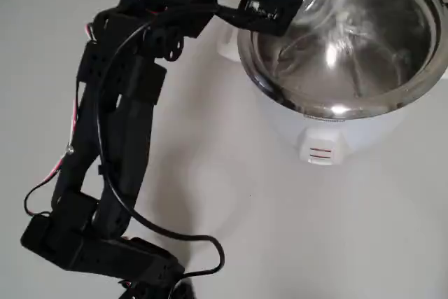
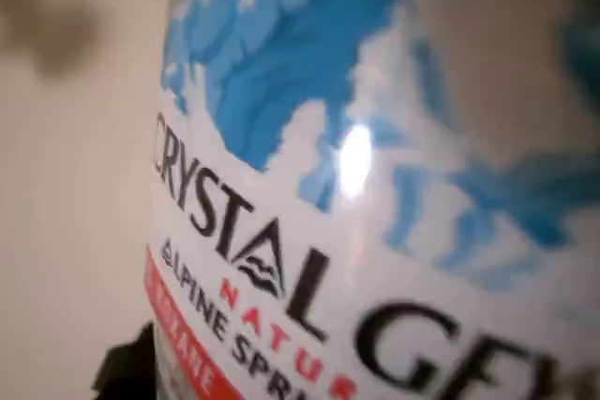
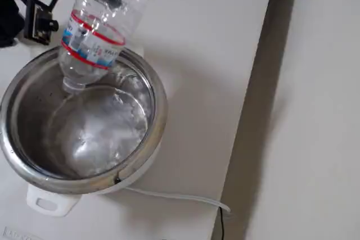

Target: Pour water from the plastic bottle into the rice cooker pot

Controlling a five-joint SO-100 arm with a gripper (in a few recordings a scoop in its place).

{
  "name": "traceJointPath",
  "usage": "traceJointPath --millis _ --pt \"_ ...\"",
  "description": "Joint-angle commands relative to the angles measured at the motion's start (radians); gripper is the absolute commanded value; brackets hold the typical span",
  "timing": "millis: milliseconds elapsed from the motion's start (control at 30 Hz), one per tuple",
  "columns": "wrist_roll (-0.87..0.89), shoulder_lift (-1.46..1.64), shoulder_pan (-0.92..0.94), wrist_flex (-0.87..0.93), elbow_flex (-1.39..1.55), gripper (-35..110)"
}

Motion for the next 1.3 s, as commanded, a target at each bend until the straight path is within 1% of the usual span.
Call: traceJointPath --millis 0,467,1267 --pt "0.052 0.018 0.020 0.003 -0.117 20" --pt "0.124 0.017 0.041 0.021 -0.114 20" --pt "0.132 0.015 0.049 0.037 -0.114 19"
